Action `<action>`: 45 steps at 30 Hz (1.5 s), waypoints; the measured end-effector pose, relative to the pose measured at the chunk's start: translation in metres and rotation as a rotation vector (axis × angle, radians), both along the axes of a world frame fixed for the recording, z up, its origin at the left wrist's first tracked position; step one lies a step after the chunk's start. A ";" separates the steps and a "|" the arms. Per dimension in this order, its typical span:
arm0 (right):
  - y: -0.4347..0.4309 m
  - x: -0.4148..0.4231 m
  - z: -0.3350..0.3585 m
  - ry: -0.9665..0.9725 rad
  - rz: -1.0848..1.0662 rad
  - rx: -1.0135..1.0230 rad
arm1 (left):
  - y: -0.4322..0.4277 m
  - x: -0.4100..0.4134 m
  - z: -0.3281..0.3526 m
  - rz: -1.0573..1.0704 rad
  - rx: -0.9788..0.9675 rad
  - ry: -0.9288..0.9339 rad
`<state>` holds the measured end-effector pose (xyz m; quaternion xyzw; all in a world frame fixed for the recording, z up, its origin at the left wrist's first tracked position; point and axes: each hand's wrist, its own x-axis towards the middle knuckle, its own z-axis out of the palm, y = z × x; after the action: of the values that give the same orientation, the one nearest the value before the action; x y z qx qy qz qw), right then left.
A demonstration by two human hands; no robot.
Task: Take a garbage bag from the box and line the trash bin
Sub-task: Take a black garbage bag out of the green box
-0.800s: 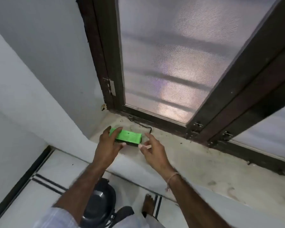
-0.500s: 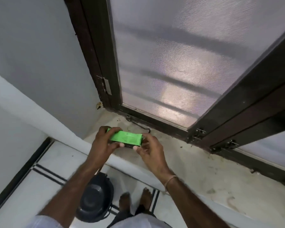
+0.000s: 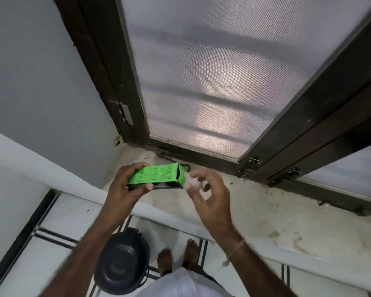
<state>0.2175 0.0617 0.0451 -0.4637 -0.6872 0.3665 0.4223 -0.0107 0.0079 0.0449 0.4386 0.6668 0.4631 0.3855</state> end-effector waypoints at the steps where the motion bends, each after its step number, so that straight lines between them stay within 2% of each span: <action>1: -0.002 -0.003 0.003 -0.001 0.056 -0.004 | 0.000 -0.001 0.001 -0.002 0.006 0.007; 5: -0.011 -0.012 0.003 0.014 0.101 -0.143 | -0.002 -0.004 0.009 -0.019 0.012 0.037; 11: -0.018 -0.015 0.011 0.221 0.003 -0.193 | -0.005 -0.010 0.011 -0.003 0.004 0.058; 21: -0.018 -0.020 0.018 0.429 0.021 -0.439 | -0.007 -0.011 0.012 -0.029 0.026 0.107; 26: -0.012 -0.019 0.018 0.532 0.024 -0.492 | -0.005 -0.009 0.018 -0.042 0.040 0.098; 34: -0.007 -0.020 0.008 0.357 0.088 -0.403 | -0.006 -0.005 0.022 -0.076 0.070 0.058; 45: -0.007 -0.019 0.005 0.566 0.130 -0.607 | 0.013 -0.013 0.053 -0.202 0.243 0.391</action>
<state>0.1981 0.0549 0.0498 -0.4039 -0.4327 0.6910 0.4149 -0.0233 0.0206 0.0979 0.6275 0.6208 0.4053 0.2378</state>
